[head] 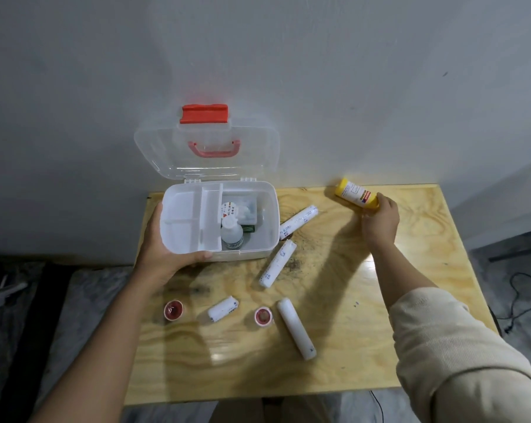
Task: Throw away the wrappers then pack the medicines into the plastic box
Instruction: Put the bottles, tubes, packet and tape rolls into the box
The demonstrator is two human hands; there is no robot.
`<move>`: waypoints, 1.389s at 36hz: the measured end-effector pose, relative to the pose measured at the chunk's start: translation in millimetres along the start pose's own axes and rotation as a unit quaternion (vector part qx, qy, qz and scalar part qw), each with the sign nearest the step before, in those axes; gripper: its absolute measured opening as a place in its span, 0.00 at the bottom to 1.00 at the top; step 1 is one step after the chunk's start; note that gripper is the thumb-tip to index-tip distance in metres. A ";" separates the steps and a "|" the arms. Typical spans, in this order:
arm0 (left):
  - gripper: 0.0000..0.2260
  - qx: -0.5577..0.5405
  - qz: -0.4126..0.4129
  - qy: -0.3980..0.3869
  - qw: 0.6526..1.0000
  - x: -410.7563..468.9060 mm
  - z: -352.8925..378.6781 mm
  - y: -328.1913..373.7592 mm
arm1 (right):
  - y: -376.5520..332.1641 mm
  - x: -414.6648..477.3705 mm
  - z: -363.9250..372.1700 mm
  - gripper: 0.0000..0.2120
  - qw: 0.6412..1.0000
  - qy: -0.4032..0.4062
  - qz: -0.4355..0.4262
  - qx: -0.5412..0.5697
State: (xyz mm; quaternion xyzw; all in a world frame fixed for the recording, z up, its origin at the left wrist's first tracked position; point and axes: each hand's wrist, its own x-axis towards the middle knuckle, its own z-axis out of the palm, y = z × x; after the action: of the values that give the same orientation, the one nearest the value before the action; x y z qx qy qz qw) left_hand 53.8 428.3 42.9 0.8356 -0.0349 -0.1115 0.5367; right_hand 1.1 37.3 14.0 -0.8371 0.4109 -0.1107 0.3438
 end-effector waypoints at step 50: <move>0.47 -0.012 0.027 0.009 1.000 -6.7 1.4 12.6 | -129.0 -142.6 23.6 0.13 0.923 -0.223 -0.312 -0.041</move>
State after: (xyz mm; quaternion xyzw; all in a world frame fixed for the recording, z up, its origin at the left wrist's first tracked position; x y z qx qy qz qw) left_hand 47.7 422.9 54.7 0.8289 -0.0510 -0.0902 0.5497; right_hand 0.1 212.6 96.3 -0.9392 0.0461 -0.0061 0.3402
